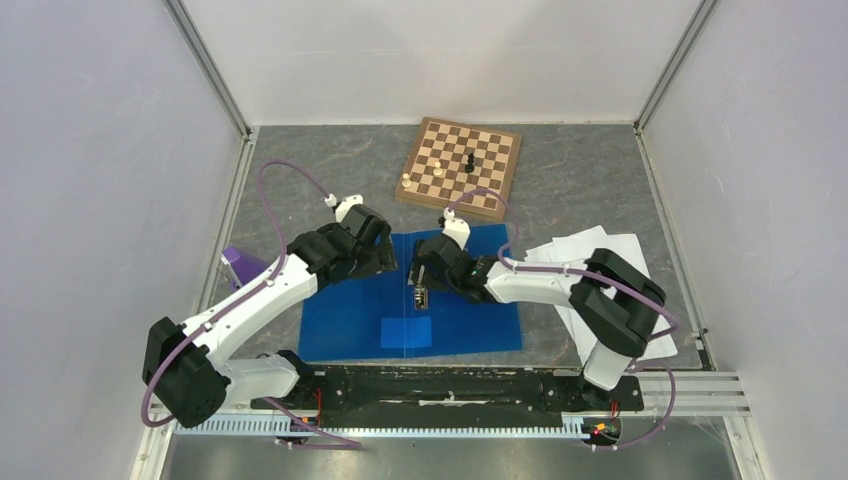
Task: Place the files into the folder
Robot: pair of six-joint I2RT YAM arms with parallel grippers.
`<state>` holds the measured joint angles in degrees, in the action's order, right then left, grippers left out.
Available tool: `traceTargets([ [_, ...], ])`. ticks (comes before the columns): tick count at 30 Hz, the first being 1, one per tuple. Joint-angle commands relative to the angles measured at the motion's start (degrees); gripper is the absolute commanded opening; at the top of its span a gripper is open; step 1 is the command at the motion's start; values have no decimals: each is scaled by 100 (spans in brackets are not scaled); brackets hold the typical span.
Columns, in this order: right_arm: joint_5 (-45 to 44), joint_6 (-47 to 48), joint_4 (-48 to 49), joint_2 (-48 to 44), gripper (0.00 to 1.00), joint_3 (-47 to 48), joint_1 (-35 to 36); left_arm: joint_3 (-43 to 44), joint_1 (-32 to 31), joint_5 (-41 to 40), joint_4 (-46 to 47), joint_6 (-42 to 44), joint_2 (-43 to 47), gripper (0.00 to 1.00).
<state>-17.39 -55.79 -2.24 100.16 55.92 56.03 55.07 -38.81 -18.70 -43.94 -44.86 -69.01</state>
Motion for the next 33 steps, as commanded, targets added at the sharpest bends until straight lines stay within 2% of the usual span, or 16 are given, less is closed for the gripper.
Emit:
traceTargets([
  [1, -518, 304, 123, -863, 81, -328, -3, -36, -4, 505, 515, 70, 151, 91],
  [4, -836, 495, -139, -1592, 91, -708, -151, 27, -140, 752, 783, 19, 49, 91],
  [7, -1216, 745, -592, -2424, 97, -1175, -588, 257, -549, 807, 1092, -95, -285, 91],
  [9, -1430, 919, -816, -3023, 98, -1542, -1032, 543, -951, 740, 1206, -157, -674, 90],
  [12, -1415, 1317, -1021, -3862, 98, -1968, -2110, 1002, -1439, 746, 1325, -241, -1333, 90],
  [15, -1362, 1741, -1142, -4399, 98, -2220, -3085, 1162, -1624, 1159, 1815, -318, -1805, 90],
  [24, -867, 2410, -1076, -4565, 98, -2557, -6057, 2298, -2341, 1680, 2606, -304, -3577, 90],
  [27, -575, 2449, -918, -4425, 98, -2595, -6802, 2513, -2406, 2166, 3133, -465, -4079, 90],
  [33, -32, 2519, -492, -3919, 98, -2870, -8016, 3589, -2456, 2379, 2883, -263, -5148, 90],
])
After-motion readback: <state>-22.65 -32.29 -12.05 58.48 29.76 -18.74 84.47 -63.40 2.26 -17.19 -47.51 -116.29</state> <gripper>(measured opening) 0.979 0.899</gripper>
